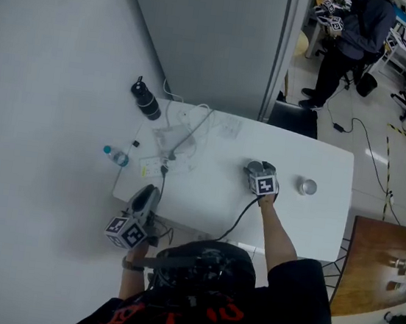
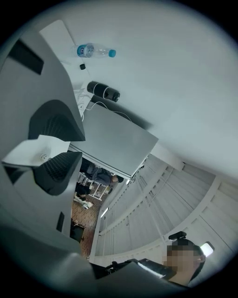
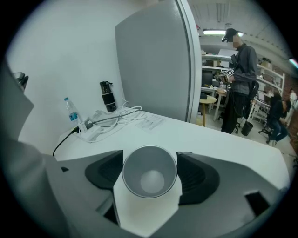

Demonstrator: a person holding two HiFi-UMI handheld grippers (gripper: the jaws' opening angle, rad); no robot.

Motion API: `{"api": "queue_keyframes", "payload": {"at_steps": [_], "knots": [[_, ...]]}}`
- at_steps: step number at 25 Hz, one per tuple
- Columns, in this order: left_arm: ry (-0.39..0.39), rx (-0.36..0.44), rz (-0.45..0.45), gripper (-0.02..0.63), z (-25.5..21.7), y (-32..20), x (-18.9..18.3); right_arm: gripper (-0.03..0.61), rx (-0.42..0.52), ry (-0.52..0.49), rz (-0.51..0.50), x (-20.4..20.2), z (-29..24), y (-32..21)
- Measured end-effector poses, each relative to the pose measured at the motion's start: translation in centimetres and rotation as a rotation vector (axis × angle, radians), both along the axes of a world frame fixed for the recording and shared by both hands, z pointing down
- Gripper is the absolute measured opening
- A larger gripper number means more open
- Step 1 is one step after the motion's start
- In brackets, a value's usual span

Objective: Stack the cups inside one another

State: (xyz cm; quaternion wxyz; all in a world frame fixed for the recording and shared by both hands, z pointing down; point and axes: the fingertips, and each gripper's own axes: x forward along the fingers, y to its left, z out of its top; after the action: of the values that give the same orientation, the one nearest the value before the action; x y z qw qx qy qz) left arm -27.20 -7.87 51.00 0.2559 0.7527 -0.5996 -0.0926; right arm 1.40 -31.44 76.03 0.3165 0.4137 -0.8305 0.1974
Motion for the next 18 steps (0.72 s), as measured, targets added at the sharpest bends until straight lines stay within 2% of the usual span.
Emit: {"api": "queue_keyframes", "payload": {"at_steps": [5, 8, 10, 18], "knots": [[-0.008, -0.022, 0.068, 0.057, 0.6, -1.1, 1.8, 0.374, 0.025, -0.028, 0.013, 1.1, -0.9, 2.4], [-0.031, -0.028, 0.127, 0.054, 0.8, -2.0, 3.4, 0.374, 0.006, -0.052, 0.043, 2.5, 0.2, 4.1], [-0.054, -0.029, 0.164, 0.024, 0.8, -2.4, 4.6, 0.374, 0.009, -0.075, 0.064, 3.5, 0.2, 5.3], [-0.049, -0.034, 0.321, 0.006, 1.1, -4.1, 9.4, 0.373, 0.082, -0.167, 0.154, 6.6, -4.0, 10.1]]}}
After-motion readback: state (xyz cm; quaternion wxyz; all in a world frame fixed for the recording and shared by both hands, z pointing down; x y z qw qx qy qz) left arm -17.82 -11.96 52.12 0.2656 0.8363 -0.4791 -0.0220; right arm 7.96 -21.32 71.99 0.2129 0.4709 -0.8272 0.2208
